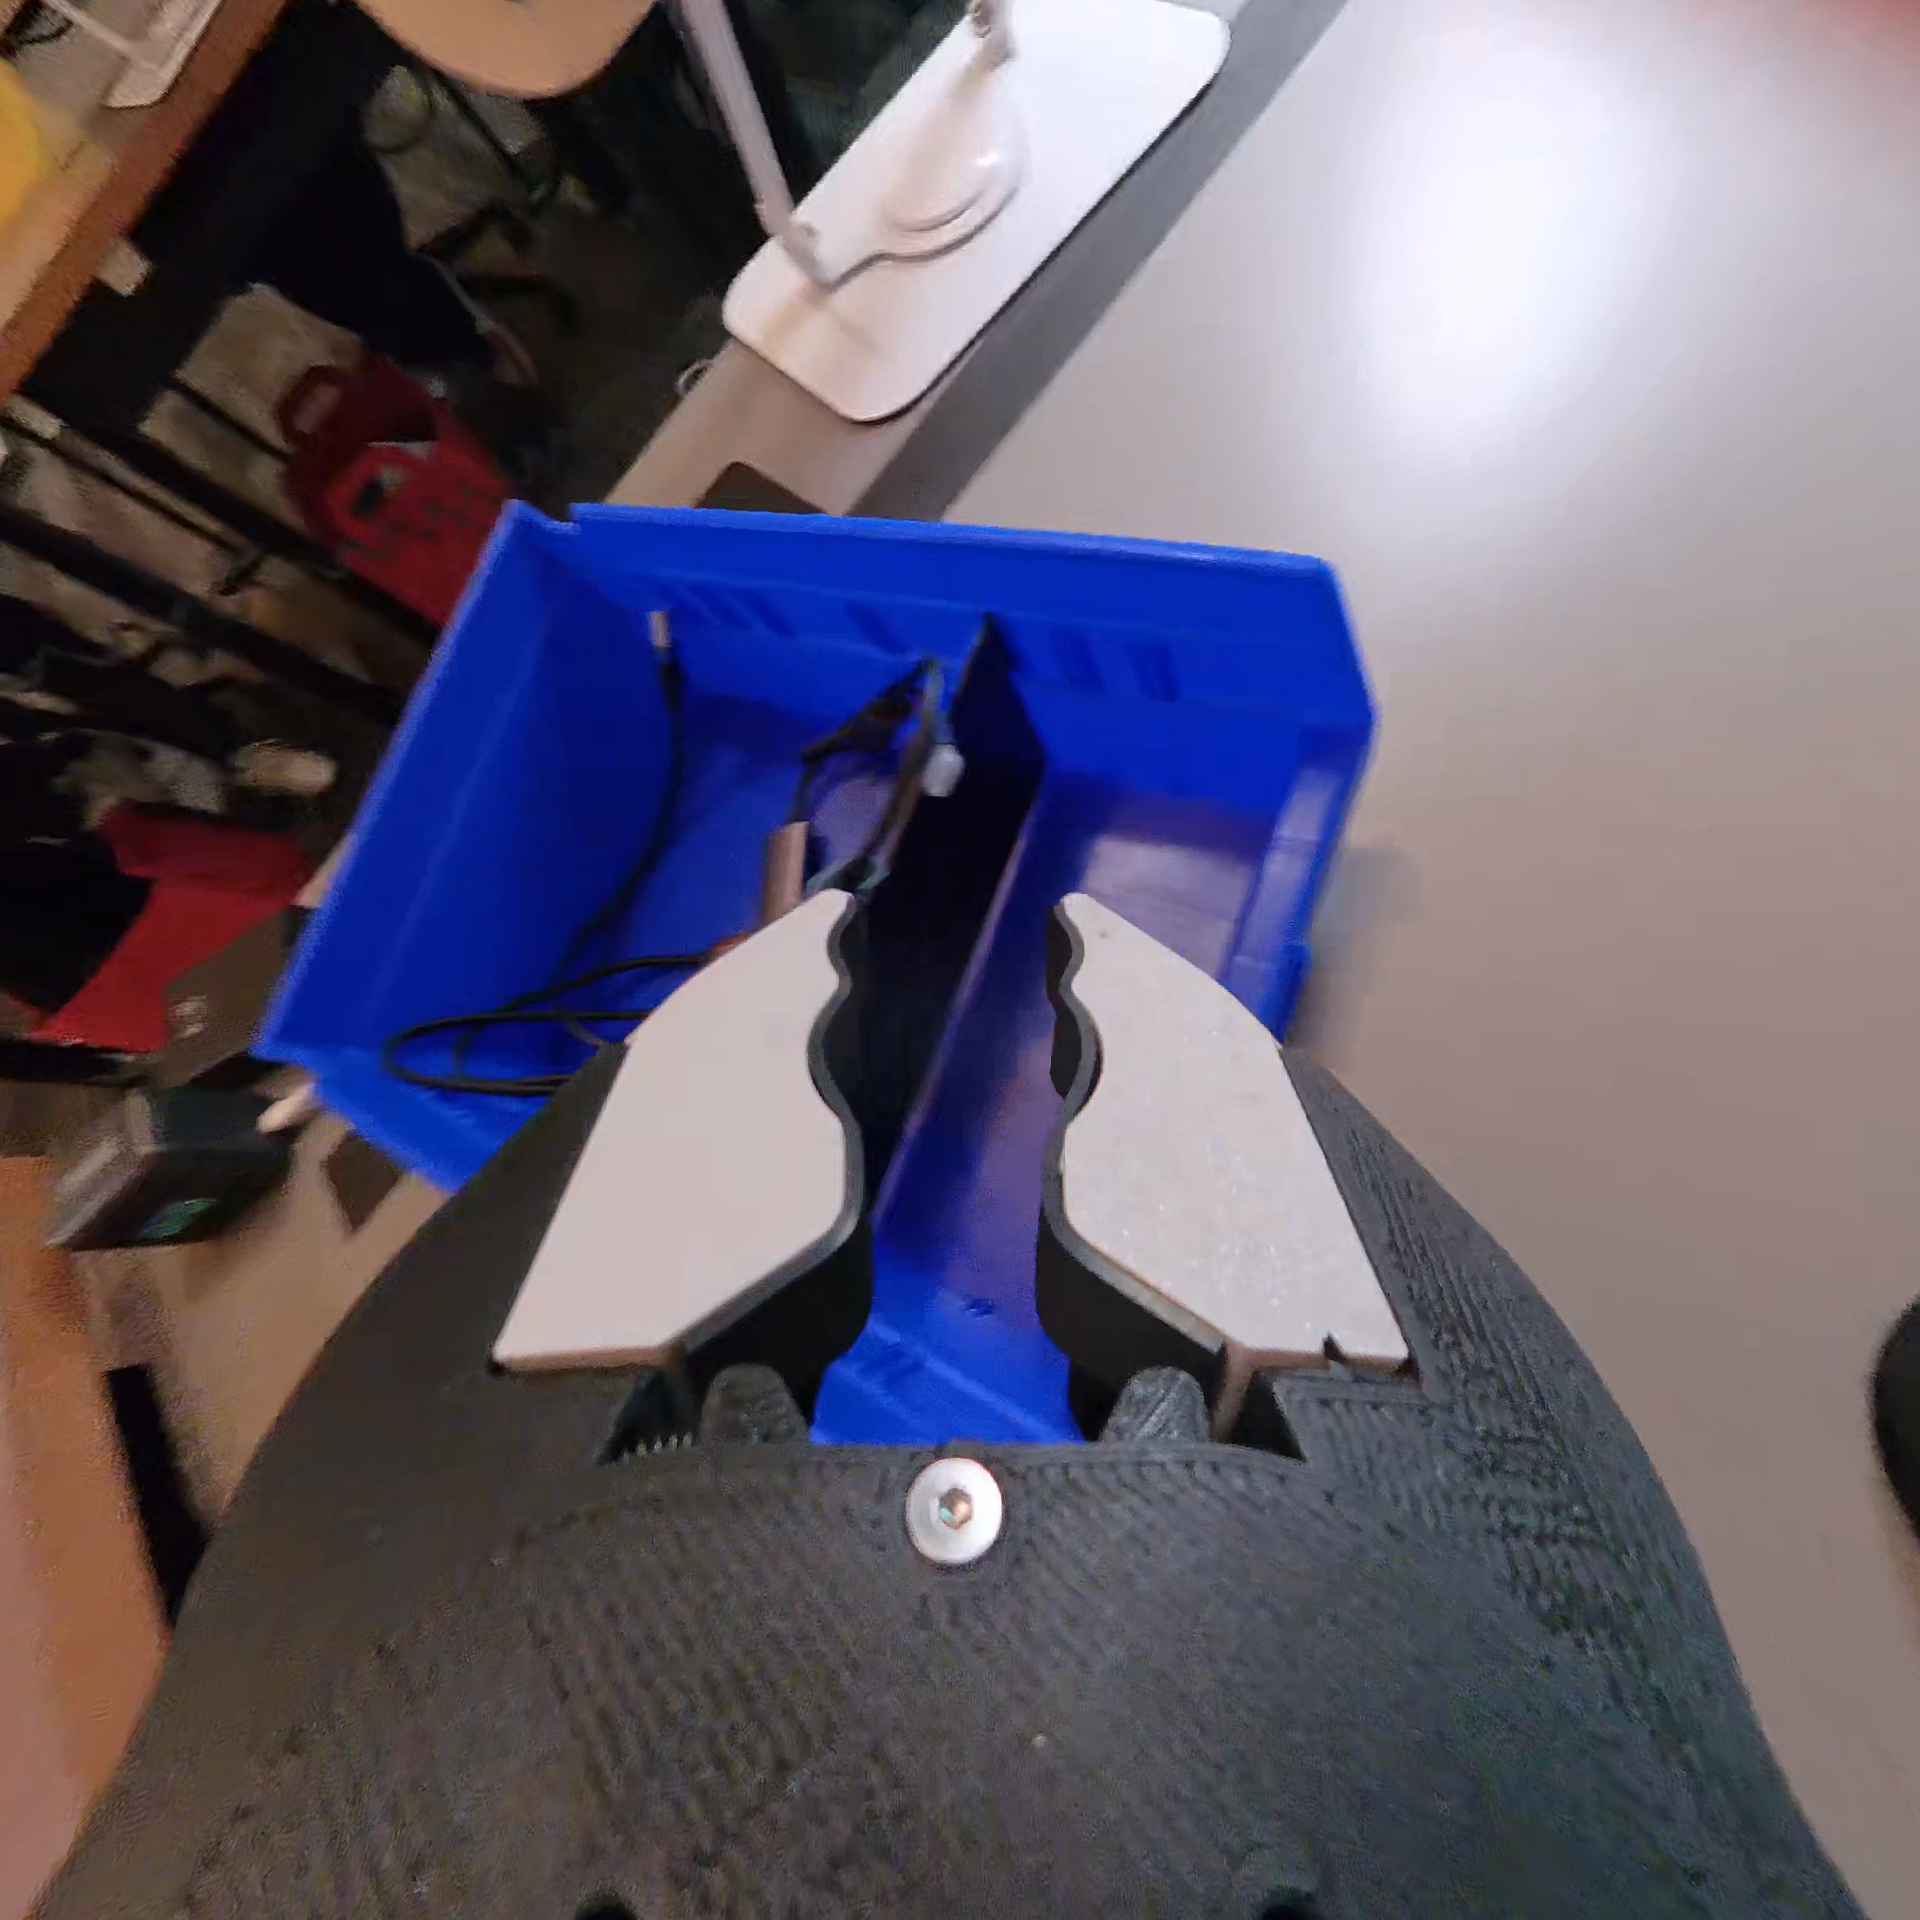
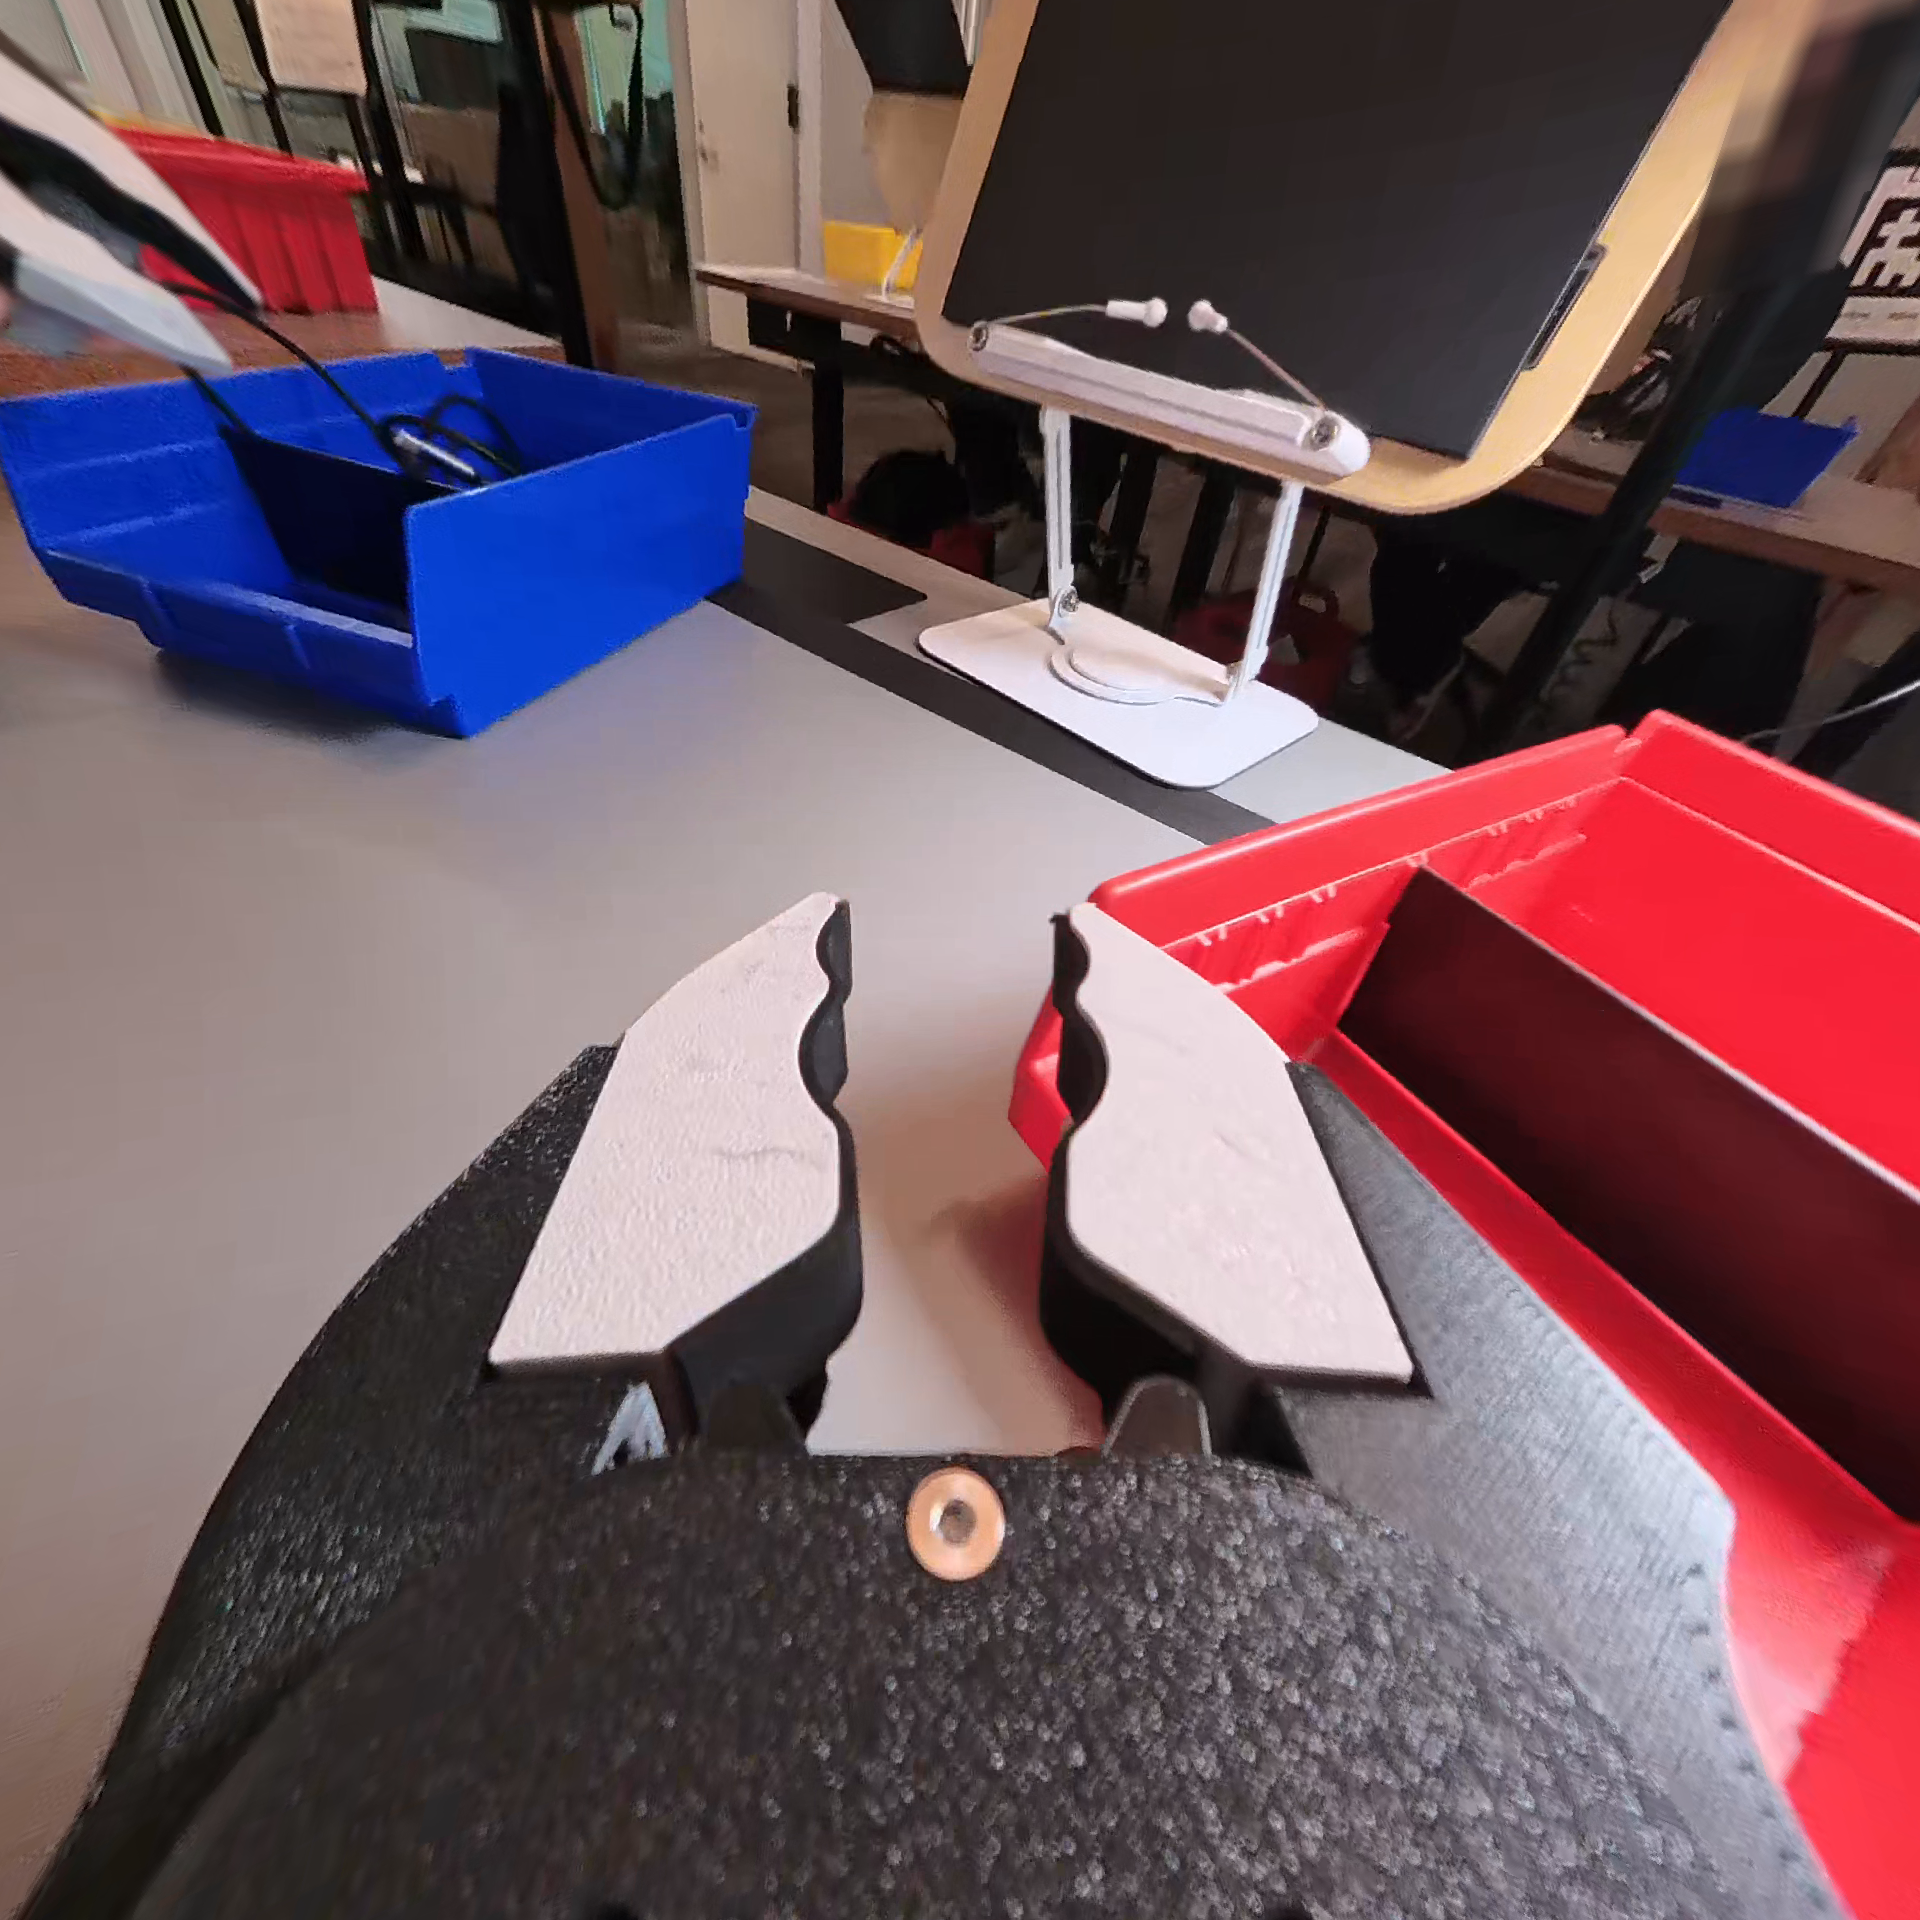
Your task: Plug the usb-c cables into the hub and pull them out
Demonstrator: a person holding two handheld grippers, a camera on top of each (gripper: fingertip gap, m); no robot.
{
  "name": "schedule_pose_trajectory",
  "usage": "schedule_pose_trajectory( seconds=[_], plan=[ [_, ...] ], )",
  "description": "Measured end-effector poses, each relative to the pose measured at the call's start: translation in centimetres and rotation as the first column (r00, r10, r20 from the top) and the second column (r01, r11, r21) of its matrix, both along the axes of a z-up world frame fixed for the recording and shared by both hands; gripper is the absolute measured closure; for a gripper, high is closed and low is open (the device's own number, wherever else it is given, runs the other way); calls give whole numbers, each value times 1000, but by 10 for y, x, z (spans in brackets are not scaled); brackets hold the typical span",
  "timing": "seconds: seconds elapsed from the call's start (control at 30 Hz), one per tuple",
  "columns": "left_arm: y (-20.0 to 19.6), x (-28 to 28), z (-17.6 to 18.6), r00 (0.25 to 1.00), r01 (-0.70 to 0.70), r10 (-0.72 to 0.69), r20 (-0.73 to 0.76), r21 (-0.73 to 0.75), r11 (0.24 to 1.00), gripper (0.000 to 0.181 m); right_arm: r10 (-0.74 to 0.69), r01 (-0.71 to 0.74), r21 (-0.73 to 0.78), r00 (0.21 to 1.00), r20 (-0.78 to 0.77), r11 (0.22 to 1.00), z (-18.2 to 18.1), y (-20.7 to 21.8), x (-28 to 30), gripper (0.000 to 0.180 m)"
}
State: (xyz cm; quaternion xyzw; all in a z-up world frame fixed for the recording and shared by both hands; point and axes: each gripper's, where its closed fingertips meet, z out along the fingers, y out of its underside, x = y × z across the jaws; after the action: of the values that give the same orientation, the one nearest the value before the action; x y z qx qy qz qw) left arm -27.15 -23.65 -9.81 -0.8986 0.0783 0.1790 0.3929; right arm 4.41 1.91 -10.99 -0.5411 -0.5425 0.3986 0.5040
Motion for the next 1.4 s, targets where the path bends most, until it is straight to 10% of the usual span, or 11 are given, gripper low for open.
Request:
schedule_pose_trajectory(
  seconds=[0.3, 0.57, 1.03, 1.4],
  plan=[
    [12, -55, -46, 996, 75, -92, -19, -421, 904, 146, 59, -59, 1, 998, 22, 998, -18, -10, 1, 143],
    [24, -56, -55, 986, 166, -139, 93, -465, 870, 160, 73, -74, 5, 996, 59, 997, -28, -10, 2, 145],
    [52, -76, 101, 996, 66, -70, 49, 73, 995, 171, 76, -77, 14, 996, 35, 997, -21, -12, 3, 146],
    [66, 37, 258, 944, 262, -330, 25, 553, 791, 171, 188, -185, 37, 975, -118, 982, 53, -39, -23, 147]
  ],
)
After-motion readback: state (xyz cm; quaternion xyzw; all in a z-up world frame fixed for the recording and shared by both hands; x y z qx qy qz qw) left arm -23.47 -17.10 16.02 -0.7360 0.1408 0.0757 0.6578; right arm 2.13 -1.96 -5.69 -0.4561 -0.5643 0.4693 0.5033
